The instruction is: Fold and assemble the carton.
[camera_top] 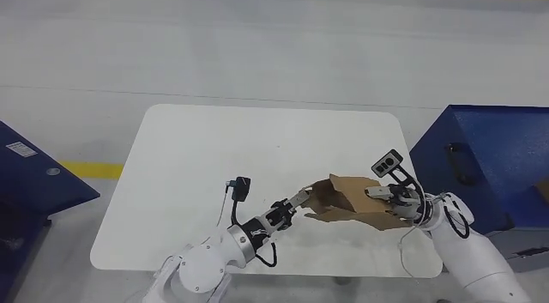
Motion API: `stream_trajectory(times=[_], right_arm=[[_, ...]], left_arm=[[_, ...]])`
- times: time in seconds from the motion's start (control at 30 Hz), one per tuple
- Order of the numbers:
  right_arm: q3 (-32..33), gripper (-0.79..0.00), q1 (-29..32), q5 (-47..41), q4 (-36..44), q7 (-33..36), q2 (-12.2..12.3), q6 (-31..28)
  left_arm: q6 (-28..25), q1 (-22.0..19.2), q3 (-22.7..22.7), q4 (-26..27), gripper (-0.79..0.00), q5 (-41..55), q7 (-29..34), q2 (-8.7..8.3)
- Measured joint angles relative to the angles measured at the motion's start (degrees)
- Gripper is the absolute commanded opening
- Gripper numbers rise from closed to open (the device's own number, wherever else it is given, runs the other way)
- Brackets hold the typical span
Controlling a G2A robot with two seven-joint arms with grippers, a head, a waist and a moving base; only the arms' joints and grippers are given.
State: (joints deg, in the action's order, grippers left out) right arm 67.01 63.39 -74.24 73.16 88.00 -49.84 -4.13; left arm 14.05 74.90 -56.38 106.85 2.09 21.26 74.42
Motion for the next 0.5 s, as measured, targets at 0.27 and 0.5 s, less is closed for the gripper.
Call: stream_trajectory(times=[0.27, 0.5], right_arm=[[-0.9, -0.785, -0.2, -1.9, 0.0, 0.0, 0.6, -1.1], [-2.0, -0.785, -0.1, -2.4, -0.3, 0.0, 1.1, -2.5]], left_arm=[[0.3, -1.5, 1.6, -3.0, 0.000, 0.8, 0.2, 0.53], [0.5, -2.7, 3.0, -4.4, 0.000, 1.8, 0.6, 1.03]])
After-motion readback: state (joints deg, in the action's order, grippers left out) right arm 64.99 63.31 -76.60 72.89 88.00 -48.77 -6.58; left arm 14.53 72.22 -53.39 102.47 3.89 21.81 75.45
